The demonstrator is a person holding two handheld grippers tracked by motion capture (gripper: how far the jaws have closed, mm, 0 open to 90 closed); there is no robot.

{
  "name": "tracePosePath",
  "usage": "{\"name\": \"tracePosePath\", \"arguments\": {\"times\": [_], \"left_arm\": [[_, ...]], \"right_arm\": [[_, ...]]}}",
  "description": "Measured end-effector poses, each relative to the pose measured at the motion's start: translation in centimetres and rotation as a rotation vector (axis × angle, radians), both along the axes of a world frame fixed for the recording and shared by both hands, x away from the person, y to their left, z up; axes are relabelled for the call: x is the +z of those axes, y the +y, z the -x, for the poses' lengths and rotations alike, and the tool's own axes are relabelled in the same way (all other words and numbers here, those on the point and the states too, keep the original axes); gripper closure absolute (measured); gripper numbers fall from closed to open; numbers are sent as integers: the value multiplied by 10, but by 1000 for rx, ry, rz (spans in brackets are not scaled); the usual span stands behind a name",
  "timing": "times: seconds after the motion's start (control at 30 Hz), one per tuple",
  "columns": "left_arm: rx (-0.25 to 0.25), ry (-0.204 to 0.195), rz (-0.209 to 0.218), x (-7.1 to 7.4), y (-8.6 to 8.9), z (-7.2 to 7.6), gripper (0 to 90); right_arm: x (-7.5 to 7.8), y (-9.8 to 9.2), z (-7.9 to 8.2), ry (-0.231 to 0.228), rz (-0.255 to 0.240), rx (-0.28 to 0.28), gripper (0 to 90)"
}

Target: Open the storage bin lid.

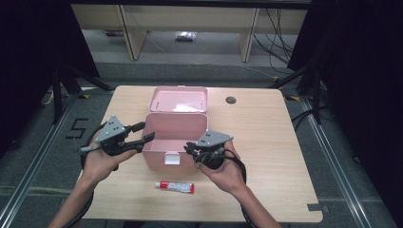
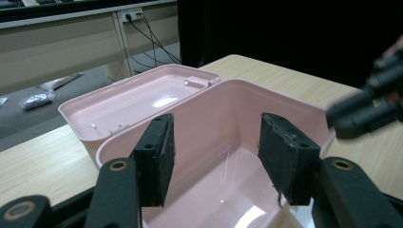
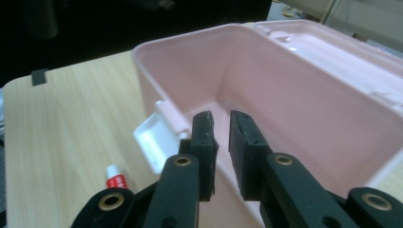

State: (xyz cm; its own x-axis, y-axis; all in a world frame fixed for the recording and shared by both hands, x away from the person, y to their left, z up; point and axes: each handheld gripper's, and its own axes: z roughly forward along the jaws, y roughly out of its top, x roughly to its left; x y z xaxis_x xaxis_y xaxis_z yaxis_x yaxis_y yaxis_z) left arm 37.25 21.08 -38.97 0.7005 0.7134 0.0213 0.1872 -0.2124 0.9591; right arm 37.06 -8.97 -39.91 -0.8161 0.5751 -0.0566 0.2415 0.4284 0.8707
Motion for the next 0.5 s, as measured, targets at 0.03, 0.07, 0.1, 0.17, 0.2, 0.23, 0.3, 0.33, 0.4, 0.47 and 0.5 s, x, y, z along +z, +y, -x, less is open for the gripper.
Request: {"name": "tracePosePath", "arguments": {"times": [0.03, 0.07, 0.1, 0.17, 0.2, 0.23, 0.3, 0.33, 0.4, 0.47, 0.5], "left_arm": [[-4, 0, 4, -1, 0, 1, 461], [-4, 0, 4, -1, 0, 1, 460], [-21, -24, 0, -3, -1, 4, 460], [-32, -27, -14, -5, -3, 7, 460], [-37, -24, -15, -7, -3, 9, 460], [-46, -23, -9, -8, -4, 9, 461], [-48, -25, -24, -10, -5, 11, 464], [-48, -23, -25, -10, -5, 11, 465], [-50, -22, -23, -10, -5, 13, 468], [-57, -22, -23, -10, -5, 16, 476], [-59, -19, -20, -11, -5, 17, 479]], "right_arm": [[2, -2, -3, -10, -2, -6, 810], [4, -4, -5, -16, 3, -4, 809], [7, -6, -7, -5, 6, -13, 808], [10, -7, -10, -7, 8, -7, 805], [11, -7, -11, -9, 11, -10, 804], [12, -8, -11, -11, 9, -10, 802], [15, -10, -11, -16, 15, -13, 801], [17, -12, -11, -14, 19, -7, 800], [20, -15, -10, -24, 22, -23, 798], [23, -18, -12, -35, 34, -13, 793], [24, -19, -14, -41, 36, -13, 791]]}}
